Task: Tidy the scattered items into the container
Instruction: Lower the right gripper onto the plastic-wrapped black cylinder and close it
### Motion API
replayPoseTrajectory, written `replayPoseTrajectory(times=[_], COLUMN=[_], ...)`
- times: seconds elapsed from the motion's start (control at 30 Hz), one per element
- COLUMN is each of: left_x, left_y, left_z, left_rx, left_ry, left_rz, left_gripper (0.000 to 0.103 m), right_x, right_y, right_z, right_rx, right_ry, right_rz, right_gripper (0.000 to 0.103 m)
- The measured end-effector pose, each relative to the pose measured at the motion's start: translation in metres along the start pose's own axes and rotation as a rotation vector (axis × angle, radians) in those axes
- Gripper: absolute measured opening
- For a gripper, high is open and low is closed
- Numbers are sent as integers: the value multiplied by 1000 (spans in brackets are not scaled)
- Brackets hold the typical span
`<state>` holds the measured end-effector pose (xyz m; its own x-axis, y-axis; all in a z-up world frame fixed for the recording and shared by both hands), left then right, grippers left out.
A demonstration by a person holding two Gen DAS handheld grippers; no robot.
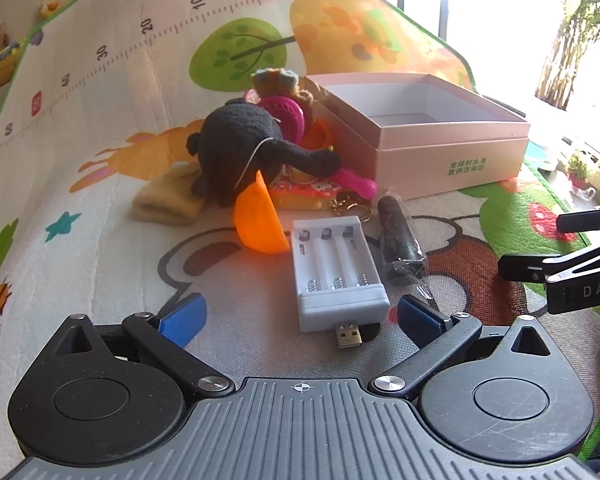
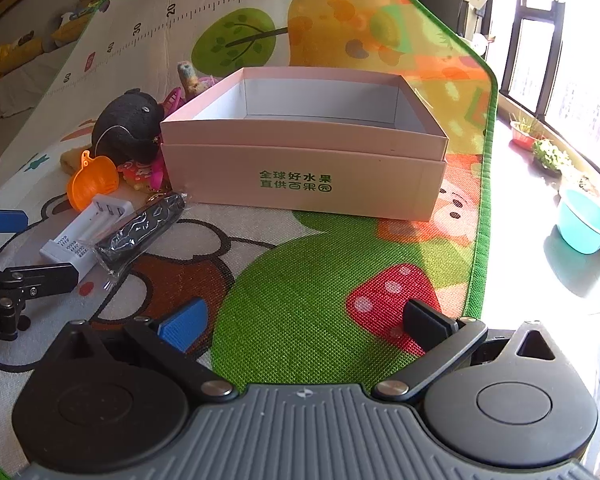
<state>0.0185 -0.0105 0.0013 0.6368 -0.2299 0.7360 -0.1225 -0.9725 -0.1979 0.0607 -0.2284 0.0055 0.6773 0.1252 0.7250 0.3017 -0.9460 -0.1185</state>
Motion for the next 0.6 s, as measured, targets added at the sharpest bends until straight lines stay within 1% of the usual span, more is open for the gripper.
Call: replayPoseTrajectory(times=[0.03,0.07,0.17,0.2,0.27,0.3,0.33,0.37,0.4,0.5,0.53,0.6], left_x=[2,4,6,6,4,3,2,2,2,-1,-1,-2], left_y=[1,1,-8,-13,-29,-38,-47,-57,-64,-80,-82,-83], left_z=[1,2,2,2,-2,-5,-8,-13,-18,-36,-38,-39], left_rx=[13,41,152,191,293,342,375,382,366,232,191,140], left_ry=[2,0,-9,-8,-3,-2,0,10,25,79,87,89], left_rz=[23,50,108,117,122,114,94,56,16,-132,-173,-217], left_gripper=[103,103,103,103,103,103,103,103,103,103,103,103], right_x=[0,0,0,1,5,8,12,16,19,23,23,22], right_y=[0,0,-1,-1,-2,-3,-5,-8,-12,-35,-45,-61], right_z=[0,1,1,1,2,3,1,-4,-12,-27,-29,-26], right_rx=[1,3,3,2,6,27,69,124,170,247,275,309], right_ry=[0,0,-1,-5,-29,-52,-64,-47,-7,83,98,94], right_rz=[-1,-2,-7,-10,-17,-27,-43,-60,-85,-229,-291,-381], right_gripper=[103,103,103,103,103,103,103,103,103,103,103,103])
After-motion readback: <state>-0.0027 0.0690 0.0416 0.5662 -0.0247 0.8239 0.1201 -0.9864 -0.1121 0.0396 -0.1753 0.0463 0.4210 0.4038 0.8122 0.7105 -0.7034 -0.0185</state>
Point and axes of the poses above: each gripper's, at about its wrist camera, not at the fingertips, and z roughly the way its jaws point, y to its right, x to its top, the point moved 2 cm from there along z, roughly the way its jaws point, and after that the axes turned 10 degrees about z, right-handed, at the moved point
